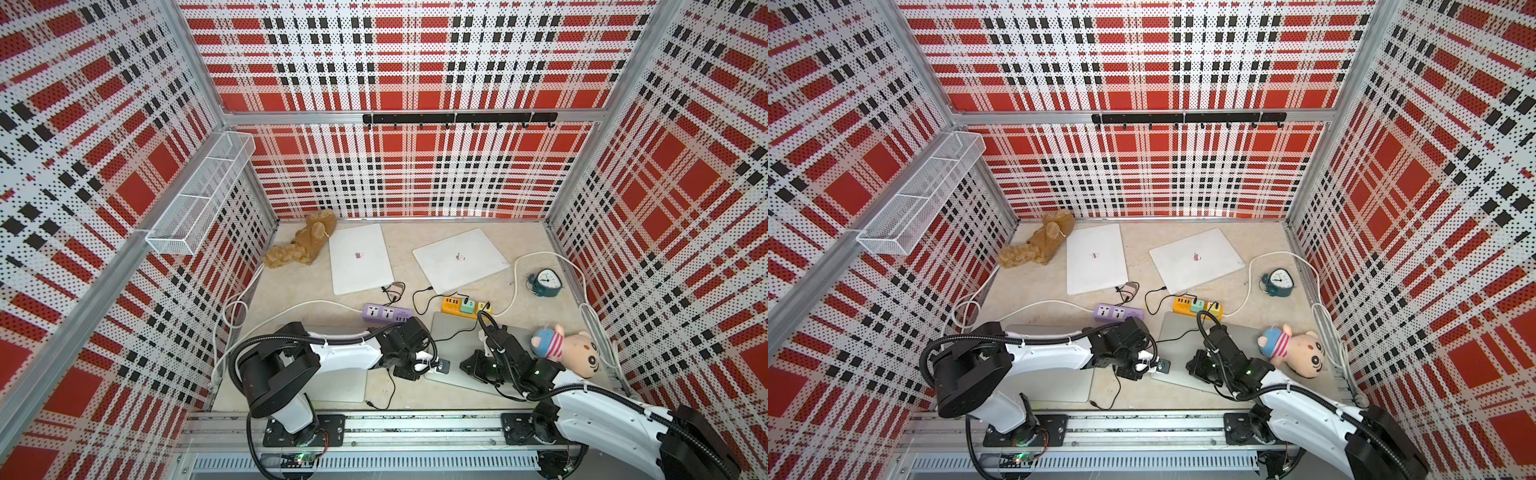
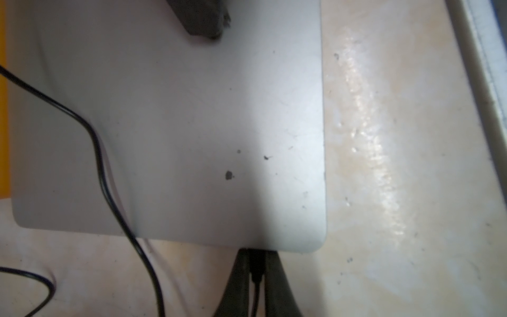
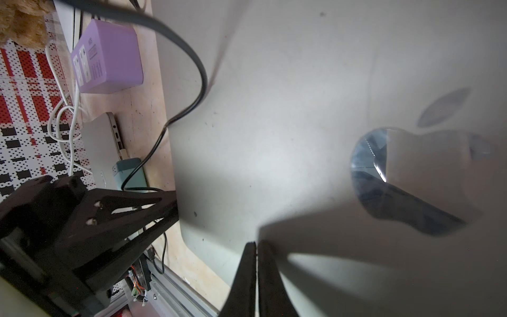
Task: Unplug the laptop charger
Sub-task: Remove the charging cable from the laptop.
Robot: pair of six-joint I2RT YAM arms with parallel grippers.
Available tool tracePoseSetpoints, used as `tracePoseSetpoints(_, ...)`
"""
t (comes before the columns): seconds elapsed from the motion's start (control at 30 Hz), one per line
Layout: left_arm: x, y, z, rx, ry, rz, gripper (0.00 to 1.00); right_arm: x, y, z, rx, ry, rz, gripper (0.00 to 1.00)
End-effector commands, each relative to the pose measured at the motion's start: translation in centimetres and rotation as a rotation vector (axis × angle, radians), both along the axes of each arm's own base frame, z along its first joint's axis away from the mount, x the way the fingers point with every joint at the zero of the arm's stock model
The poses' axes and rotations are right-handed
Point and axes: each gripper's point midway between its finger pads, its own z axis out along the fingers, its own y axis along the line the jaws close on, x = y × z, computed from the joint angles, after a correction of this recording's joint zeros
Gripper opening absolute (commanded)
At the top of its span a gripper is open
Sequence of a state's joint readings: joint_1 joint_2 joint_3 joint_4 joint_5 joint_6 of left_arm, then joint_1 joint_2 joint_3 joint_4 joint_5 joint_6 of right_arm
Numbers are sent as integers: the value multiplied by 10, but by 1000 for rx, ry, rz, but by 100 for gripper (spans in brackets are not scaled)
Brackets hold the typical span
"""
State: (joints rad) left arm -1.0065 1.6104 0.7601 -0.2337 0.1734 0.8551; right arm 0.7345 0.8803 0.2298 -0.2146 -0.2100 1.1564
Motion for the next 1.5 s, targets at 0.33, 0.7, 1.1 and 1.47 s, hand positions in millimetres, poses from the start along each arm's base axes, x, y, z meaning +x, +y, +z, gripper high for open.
tracePoseSetpoints(0.33,4,8,-6,41,22,27,6,-13,-17,-21,-83,67,-27,9)
tracePoseSetpoints(0.7,8,8,3,14,7,61,5,-13,-19,-21,-99,66,-25,8)
tracePoseSetpoints(1.1,10,19,-2,82,-57,29,4,-14,-24,-22,-116,65,-31,8)
tracePoseSetpoints(1.47,10,20,0,56,-9,78,4,-13,-25,-22,-120,60,-37,8)
